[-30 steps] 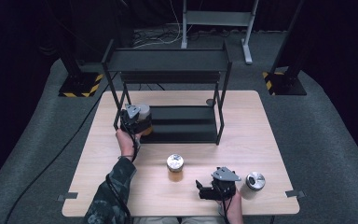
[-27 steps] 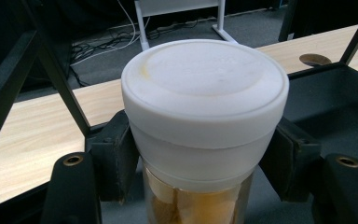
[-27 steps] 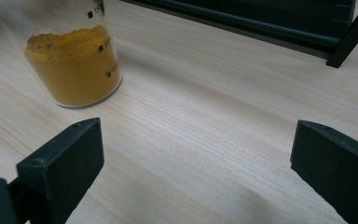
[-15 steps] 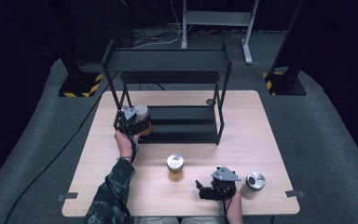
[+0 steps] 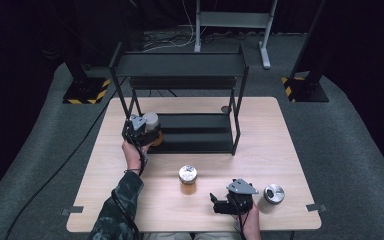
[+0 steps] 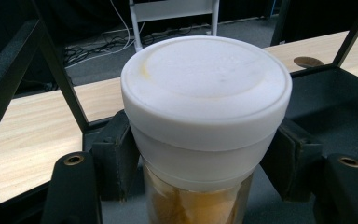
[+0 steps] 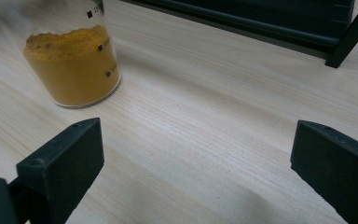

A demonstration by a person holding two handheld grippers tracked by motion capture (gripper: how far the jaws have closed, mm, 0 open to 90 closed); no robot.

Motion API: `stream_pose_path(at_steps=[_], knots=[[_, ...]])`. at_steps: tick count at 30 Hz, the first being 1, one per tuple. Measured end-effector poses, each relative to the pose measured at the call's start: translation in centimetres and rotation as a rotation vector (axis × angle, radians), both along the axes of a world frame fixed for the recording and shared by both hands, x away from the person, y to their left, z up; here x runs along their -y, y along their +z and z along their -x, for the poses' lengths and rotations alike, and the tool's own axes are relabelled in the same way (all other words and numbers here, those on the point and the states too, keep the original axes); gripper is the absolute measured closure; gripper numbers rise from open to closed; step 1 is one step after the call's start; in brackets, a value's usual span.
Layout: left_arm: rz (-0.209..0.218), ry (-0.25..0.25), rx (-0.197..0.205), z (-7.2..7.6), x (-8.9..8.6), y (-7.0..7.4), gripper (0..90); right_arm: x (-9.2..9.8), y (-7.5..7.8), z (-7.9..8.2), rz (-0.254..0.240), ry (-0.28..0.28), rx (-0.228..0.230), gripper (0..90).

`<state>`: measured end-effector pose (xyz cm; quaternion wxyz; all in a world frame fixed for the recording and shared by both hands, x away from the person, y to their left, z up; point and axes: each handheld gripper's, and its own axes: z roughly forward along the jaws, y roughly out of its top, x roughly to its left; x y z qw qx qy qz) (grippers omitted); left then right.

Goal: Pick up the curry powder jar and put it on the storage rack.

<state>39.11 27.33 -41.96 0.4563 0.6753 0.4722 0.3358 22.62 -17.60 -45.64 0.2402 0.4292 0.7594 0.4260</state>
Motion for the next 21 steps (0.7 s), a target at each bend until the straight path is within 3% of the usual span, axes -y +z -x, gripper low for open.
stream_pose_path(at_steps=[12, 21], knots=[[-0.001, 0.003, -0.001, 0.04, -0.01, 0.05, 34.0, -0.01, 0.0, 0.01, 0.0, 0.0, 0.0, 1.8], [-0.012, -0.01, -0.034, -0.17, -0.27, 0.53, 29.8, -0.01, 0.0, 0.0, 0.0, 0.0, 0.0, 1.8]])
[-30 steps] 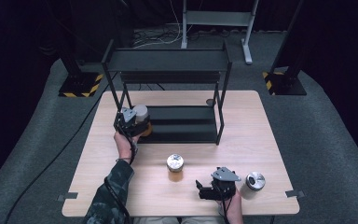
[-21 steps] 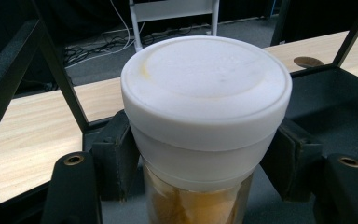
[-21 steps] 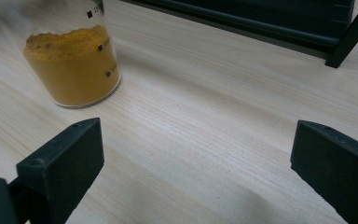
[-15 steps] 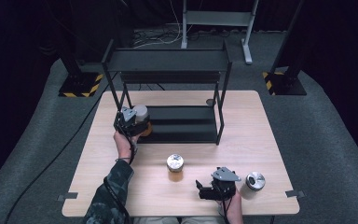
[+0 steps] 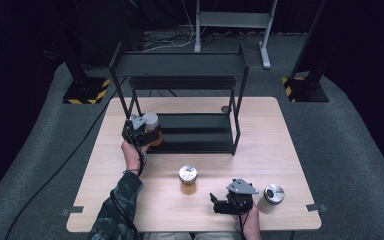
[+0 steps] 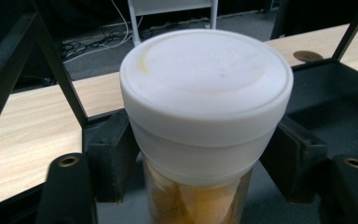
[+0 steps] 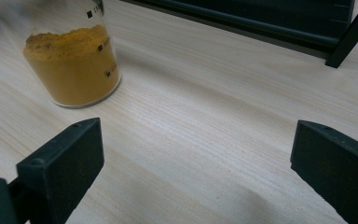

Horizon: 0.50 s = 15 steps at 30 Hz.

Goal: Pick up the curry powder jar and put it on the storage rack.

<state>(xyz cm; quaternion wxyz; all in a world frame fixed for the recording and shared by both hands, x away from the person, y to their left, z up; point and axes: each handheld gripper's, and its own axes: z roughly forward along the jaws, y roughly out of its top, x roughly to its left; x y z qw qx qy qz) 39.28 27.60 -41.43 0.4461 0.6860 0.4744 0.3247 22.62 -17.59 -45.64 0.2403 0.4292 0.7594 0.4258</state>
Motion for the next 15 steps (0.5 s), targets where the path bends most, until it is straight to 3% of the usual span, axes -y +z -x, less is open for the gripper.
stream_pose_path(at_steps=[9, 15], knots=[[0.004, -0.041, -0.038, 0.18, -0.39, 0.53, 15.4, -0.06, 0.02, -0.01, 0.002, -0.002, -0.002, 1.8], [0.005, -0.067, -0.068, 0.67, -0.66, 0.93, 11.2, -0.1, 0.04, -0.03, 0.005, -0.002, -0.002, 1.8]])
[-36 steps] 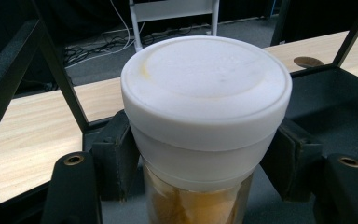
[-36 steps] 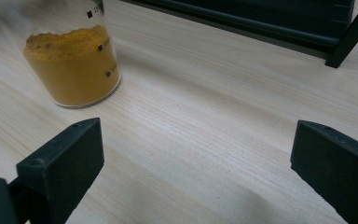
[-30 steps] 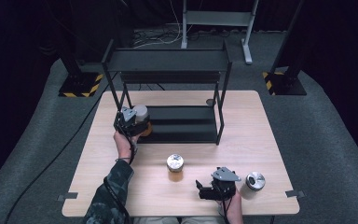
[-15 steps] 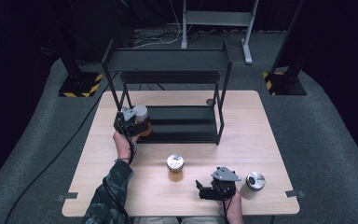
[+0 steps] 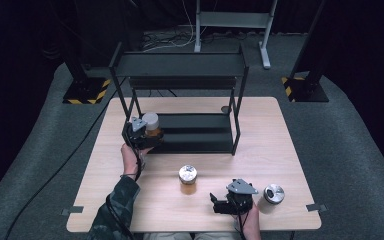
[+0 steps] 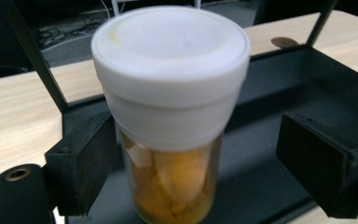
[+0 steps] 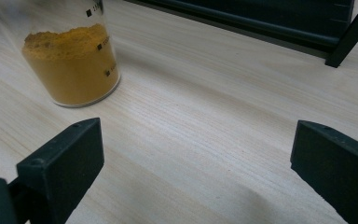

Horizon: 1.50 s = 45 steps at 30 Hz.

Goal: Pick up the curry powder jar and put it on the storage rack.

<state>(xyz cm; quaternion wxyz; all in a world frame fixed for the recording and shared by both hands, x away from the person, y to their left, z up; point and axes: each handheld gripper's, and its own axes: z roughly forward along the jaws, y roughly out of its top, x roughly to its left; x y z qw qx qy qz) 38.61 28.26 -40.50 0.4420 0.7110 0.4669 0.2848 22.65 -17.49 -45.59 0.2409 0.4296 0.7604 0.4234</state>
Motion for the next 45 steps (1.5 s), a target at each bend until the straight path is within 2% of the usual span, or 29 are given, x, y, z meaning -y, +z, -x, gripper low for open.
stream_pose_path(at_steps=[5, 14, 21, 24, 30, 38, 41, 45], knots=[[-0.035, 0.007, -0.011, 0.8, 0.8, 0.4, 8.1, 0.0, 0.0, 0.0, 0.002, -0.001, 0.0, 1.8], [-0.04, -0.002, -0.018, 2.6, 0.8, 0.7, 5.1, -0.1, 0.0, 0.0, 0.003, -0.001, -0.001, 1.8], [-0.038, -0.024, -0.037, 4.4, 0.0, 0.0, 2.9, -0.1, 0.0, 0.0, 0.005, -0.002, -0.002, 1.8], [-0.042, -0.029, -0.052, 5.2, -0.5, -0.4, 2.7, -0.1, 0.1, 0.0, 0.006, -0.002, -0.002, 1.8], [-0.084, -0.041, -0.104, 6.1, -1.1, -0.9, 1.4, -0.2, 0.1, -0.1, 0.009, -0.003, -0.005, 1.8], [-0.08, -0.044, -0.168, 8.0, -2.7, -2.0, 0.3, -0.3, 0.1, -0.1, 0.013, -0.005, -0.008, 1.7], [-0.087, -0.031, -0.199, 8.5, -3.1, -2.2, 0.1, -0.3, 0.2, -0.2, 0.015, -0.004, -0.011, 1.8], [-0.081, -0.019, -0.212, 9.2, -3.8, -2.6, 0.0, -0.3, 0.2, -0.2, 0.016, -0.005, -0.013, 1.8]])
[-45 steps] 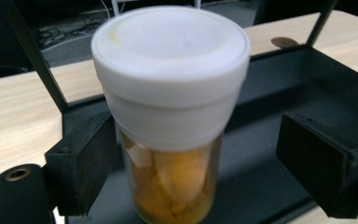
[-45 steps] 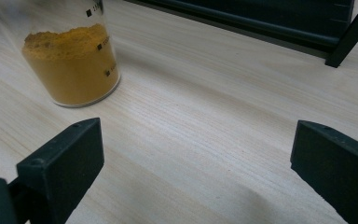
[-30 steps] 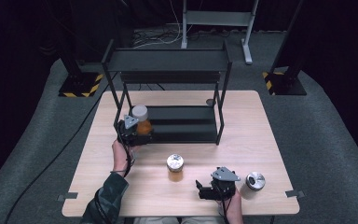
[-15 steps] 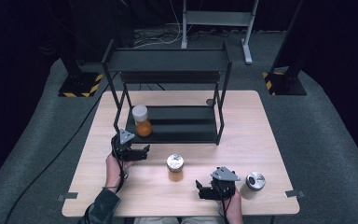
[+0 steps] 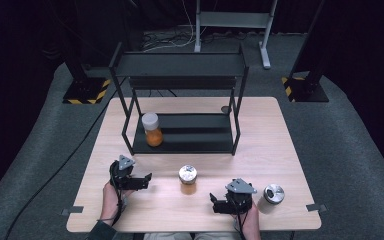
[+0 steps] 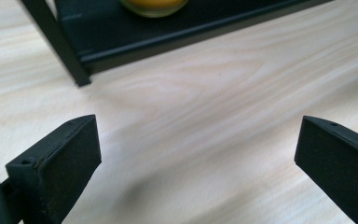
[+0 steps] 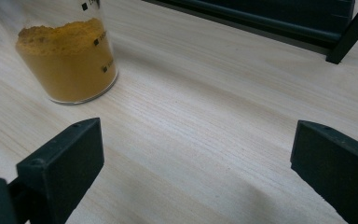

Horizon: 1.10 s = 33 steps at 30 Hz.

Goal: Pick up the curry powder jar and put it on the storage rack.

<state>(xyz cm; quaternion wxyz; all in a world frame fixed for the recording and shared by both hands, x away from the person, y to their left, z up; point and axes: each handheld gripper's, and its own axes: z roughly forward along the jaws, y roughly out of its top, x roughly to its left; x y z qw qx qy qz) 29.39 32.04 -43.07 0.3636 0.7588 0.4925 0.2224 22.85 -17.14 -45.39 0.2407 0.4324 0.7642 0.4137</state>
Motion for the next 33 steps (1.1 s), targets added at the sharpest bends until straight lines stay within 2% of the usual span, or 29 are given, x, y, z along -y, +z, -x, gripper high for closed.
stream_pose_path(at_steps=[8, 11, 14, 18, 21, 22, 23, 30, 33], knots=[[0.018, 0.022, -0.036, 1.1, -1.1, -0.7, 0.0, -0.1, 0.1, -0.1, 0.006, 0.0, -0.005, 1.8], [0.053, 0.032, -0.054, 1.3, -1.8, -1.3, 0.0, -0.1, 0.1, -0.1, 0.007, -0.002, -0.007, 1.7], [0.044, 0.034, -0.063, 1.4, -1.7, -1.4, 0.0, -0.2, 0.1, -0.1, 0.01, -0.001, -0.008, 1.7], [0.053, 0.054, -0.063, 1.8, -1.8, -1.4, 0.0, -0.2, 0.1, -0.2, 0.011, -0.002, -0.01, 1.7], [0.034, 0.054, -0.064, 1.9, -1.5, -1.3, 0.1, -0.2, 0.1, -0.2, 0.011, -0.002, -0.01, 1.7], [0.009, 0.053, -0.063, 1.9, -1.2, -1.2, 0.1, -0.2, 0.1, -0.2, 0.011, -0.002, -0.011, 1.7], [-0.047, 0.032, -0.059, 2.0, -0.5, -1.1, 0.1, -0.2, 0.2, -0.2, 0.013, -0.003, -0.011, 1.7], [-0.049, 0.048, -0.056, 2.3, -0.1, -1.1, 0.3, -0.5, 0.2, -0.1, 0.022, -0.014, -0.011, 1.5], [-0.062, 0.049, -0.046, 2.5, 0.1, -1.1, 0.3, -0.6, 0.2, -0.1, 0.027, -0.02, -0.01, 1.5]])
